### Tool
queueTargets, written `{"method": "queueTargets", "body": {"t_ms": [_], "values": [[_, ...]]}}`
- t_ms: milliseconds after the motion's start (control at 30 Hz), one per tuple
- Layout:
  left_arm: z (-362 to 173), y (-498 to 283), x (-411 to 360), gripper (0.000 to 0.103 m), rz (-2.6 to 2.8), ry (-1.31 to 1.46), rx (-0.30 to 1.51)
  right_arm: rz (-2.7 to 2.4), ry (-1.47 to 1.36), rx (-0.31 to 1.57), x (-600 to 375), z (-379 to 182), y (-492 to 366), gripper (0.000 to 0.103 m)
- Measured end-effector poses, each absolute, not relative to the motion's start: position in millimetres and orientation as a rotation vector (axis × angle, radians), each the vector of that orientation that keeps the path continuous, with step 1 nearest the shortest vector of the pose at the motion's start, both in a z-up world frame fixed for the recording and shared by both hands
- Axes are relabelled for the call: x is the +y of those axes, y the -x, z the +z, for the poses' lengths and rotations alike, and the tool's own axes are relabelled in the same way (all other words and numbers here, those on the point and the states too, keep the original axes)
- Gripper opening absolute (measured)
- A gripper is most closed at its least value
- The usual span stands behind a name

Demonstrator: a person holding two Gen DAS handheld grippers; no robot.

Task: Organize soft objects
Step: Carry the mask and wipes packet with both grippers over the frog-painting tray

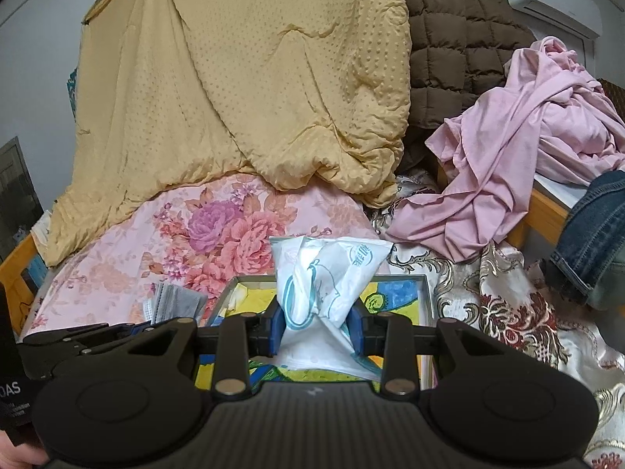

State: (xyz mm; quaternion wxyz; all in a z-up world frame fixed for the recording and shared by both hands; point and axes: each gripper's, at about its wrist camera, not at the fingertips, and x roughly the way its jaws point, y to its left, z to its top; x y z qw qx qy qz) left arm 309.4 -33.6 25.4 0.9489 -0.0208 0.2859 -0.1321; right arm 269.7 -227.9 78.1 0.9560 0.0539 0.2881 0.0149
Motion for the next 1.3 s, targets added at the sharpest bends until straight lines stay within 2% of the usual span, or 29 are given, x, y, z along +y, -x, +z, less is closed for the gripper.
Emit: {"method": "queueTargets", "body": {"t_ms": [333, 1300], "values": [[2, -357, -40, 0.003, -0.278, 0.028, 0.621, -0.003, -0.084, 0.624, -233, 56, -321, 0.037], [-111, -457, -61, 0.005, -0.275, -0.007, 0.808, -0.055, 0.01, 0.872, -226, -73, -423, 0.039]]}}
